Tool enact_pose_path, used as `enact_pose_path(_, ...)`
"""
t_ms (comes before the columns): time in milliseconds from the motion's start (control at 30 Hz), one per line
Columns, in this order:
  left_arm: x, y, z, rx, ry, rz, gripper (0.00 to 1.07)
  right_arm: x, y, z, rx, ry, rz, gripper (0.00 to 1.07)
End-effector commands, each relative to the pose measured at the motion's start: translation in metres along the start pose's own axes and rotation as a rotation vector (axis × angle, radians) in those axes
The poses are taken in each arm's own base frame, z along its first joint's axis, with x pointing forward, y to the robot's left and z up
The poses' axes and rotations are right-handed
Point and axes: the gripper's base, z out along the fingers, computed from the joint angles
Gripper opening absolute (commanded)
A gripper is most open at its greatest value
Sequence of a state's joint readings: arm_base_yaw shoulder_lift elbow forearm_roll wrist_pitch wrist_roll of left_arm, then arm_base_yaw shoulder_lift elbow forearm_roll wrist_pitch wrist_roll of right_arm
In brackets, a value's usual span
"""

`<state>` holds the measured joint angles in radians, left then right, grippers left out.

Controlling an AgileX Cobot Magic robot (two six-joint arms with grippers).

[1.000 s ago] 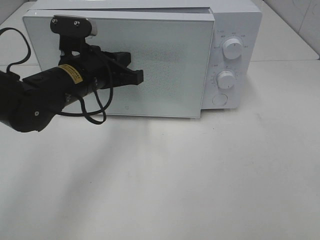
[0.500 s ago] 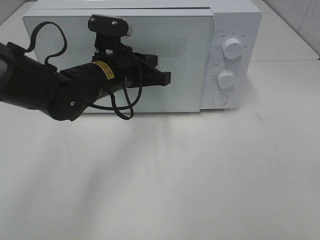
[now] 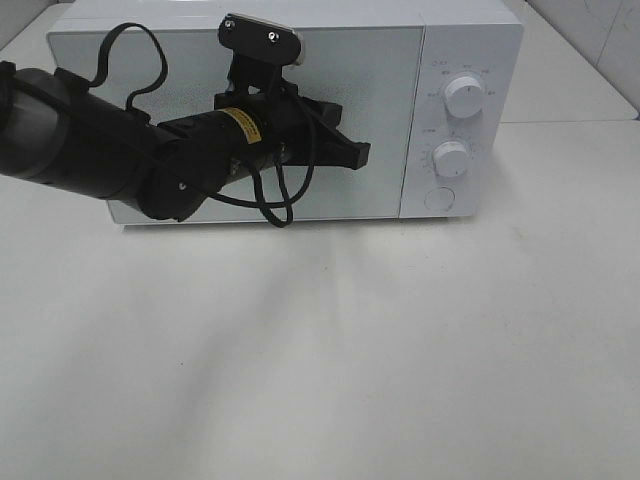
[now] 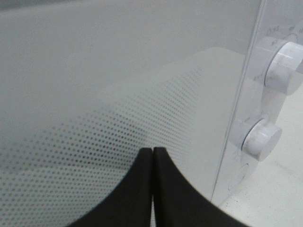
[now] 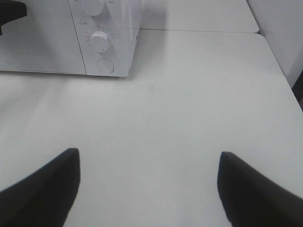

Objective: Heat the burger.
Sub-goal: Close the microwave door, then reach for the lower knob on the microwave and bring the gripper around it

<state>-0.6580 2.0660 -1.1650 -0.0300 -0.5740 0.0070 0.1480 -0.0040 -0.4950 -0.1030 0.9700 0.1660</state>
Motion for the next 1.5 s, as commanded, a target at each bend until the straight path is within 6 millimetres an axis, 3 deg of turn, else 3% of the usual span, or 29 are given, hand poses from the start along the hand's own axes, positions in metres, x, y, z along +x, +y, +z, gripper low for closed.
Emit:
enact_pose_path(33, -0.021, 0.022, 0.0, -0.109, -0.073, -0.127, 0.0, 0.001, -0.001, -0.004, 0.003, -0.033, 0.01, 0.76)
enact_pose_path(100, -0.021, 0.019, 0.0, -0.1, -0.057, -0.126, 0.0, 0.001, -0.001, -0.004, 0.003, -0.033, 0.01, 0.76)
enact_pose_path(267, -0.027, -0.013, -0.01, -0.016, 0.075, -0.114, 0.0, 0.001, -0.001, -0.004, 0.003, -0.033, 0.01, 0.76)
enact_pose_path(367, -0.029, -0.018, -0.012, -0.004, 0.097, -0.112, 0.0, 0.001, -0.001, -0.004, 0.003, -0.033, 0.01, 0.76)
enact_pose_path(533, -0.034, -0.047, -0.03, 0.076, 0.269, -0.09, 0.0, 0.001, -0.001, -0.004, 0.003, -0.033, 0.01, 0.76)
enact_pose_path(667, -0.031, -0.059, -0.041, 0.112, 0.39, -0.075, 0.01, 0.001, -0.001, -0.004, 0.003, -0.033, 0.01, 0.76)
enact_pose_path(700, -0.03, -0.061, -0.044, 0.12, 0.423, -0.07, 0.07, 0.001, -0.001, -0.004, 0.003, -0.033, 0.01, 0.76)
enact_pose_path(733, -0.028, -0.067, -0.052, 0.141, 0.518, -0.055, 0.28, 0.001, -0.001, -0.004, 0.003, -0.033, 0.01, 0.76)
enact_pose_path(767, -0.028, -0.067, -0.052, 0.141, 0.518, -0.055, 0.28, 0.001, -0.001, -0.004, 0.003, -0.033, 0.01, 0.76)
enact_pose_path(800, -0.028, -0.069, -0.057, 0.149, 0.552, -0.049, 0.4, 0.001, -0.001, -0.004, 0.003, -0.033, 0.01, 0.76)
enact_pose_path(833, -0.023, -0.072, -0.064, 0.16, 0.647, -0.043, 0.69, 0.001, -0.001, -0.004, 0.003, -0.033, 0.01, 0.76)
enact_pose_path(867, -0.023, -0.072, -0.064, 0.16, 0.647, -0.043, 0.69, 0.001, -0.001, -0.004, 0.003, -0.033, 0.01, 0.76)
enact_pose_path(900, -0.021, -0.073, -0.067, 0.162, 0.689, -0.053, 0.85, 0.001, -0.001, -0.004, 0.003, -0.033, 0.01, 0.76)
enact_pose_path(933, -0.021, -0.073, -0.067, 0.162, 0.689, -0.053, 0.85, 0.001, -0.001, -0.004, 0.003, -0.033, 0.01, 0.76)
enact_pose_path(967, -0.016, -0.074, -0.073, 0.167, 0.777, -0.086, 1.02, 0.001, -0.001, -0.004, 0.003, -0.033, 0.01, 0.76)
enact_pose_path(1000, -0.012, -0.074, -0.08, 0.175, 0.866, -0.09, 1.0, 0.001, -0.001, -0.004, 0.003, -0.033, 0.01, 0.76)
enact_pose_path(1100, -0.011, -0.074, -0.083, 0.178, 0.898, -0.087, 1.0, 0.001, -0.001, -0.004, 0.003, -0.033, 0.01, 0.76)
enact_pose_path(1167, -0.007, -0.074, -0.1, 0.193, 1.078, -0.065, 0.99, 0.001, -0.001, -0.004, 0.003, -0.033, 0.01, 0.76)
enact_pose_path(1267, -0.009, -0.072, -0.116, 0.2, 1.191, -0.033, 0.99, 0.001, -0.001, -0.004, 0.003, -0.033, 0.01, 0.76)
enact_pose_path(1500, -0.026, -0.054, -0.133, 0.121, 1.235, -0.011, 0.99, 0.001, -0.001, -0.004, 0.003, -0.033, 0.01, 0.76)
